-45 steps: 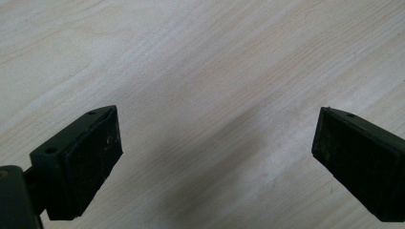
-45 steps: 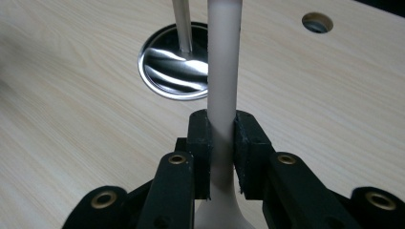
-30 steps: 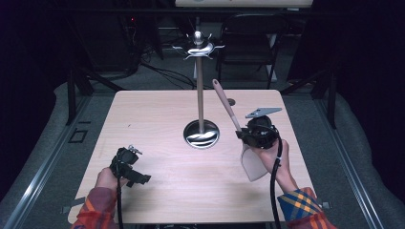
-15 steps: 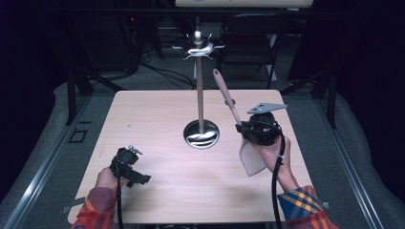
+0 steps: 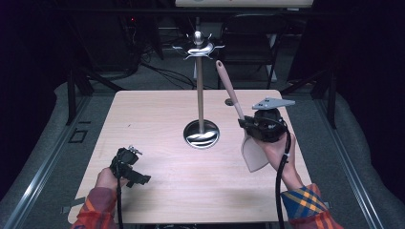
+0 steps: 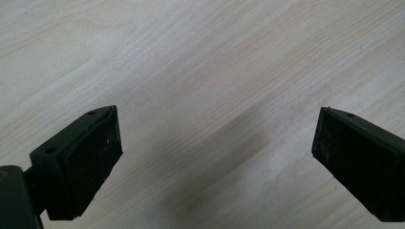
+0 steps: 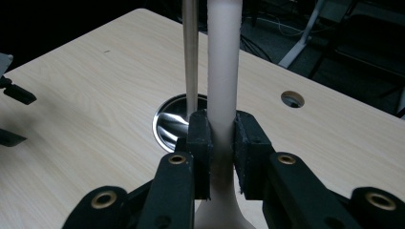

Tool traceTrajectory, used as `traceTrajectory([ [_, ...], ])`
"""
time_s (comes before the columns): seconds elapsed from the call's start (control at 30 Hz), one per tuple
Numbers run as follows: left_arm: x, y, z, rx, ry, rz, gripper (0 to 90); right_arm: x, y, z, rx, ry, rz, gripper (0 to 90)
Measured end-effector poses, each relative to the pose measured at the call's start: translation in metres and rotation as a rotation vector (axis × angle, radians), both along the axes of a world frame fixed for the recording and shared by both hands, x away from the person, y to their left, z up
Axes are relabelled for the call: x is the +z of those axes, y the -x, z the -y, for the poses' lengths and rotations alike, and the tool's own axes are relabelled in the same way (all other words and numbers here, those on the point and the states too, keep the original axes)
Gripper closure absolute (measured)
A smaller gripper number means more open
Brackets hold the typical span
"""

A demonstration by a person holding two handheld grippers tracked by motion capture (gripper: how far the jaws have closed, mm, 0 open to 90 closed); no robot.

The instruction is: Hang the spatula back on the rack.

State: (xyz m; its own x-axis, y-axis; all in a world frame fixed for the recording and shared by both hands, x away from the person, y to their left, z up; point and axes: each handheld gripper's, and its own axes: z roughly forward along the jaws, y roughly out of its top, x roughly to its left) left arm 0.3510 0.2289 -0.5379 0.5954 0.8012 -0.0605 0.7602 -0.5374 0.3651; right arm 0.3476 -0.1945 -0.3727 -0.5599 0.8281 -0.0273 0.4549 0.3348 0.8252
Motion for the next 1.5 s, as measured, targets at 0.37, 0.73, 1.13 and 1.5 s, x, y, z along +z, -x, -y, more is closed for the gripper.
traceTrajectory([
  [0.37, 0.0, 0.0, 0.0, 0.002, 0.0, -0.003, 2.9, 0.013, 0.005, -0.001, 0.008, -0.015, 0.041, 78.3],
  [0.73, 0.0, 0.0, 0.0, 0.0, -0.002, -0.002, 2.9, 0.023, 0.01, -0.005, 0.029, -0.012, 0.066, 78.3],
  [1.13, -0.001, 0.0, 0.001, -0.006, -0.004, -0.007, 2.9, 0.025, 0.012, -0.007, 0.065, -0.012, 0.065, 78.3],
  [1.5, -0.001, 0.0, 0.001, -0.006, -0.004, -0.009, 2.9, 0.018, 0.005, -0.017, 0.056, 0.001, 0.039, 78.3],
])
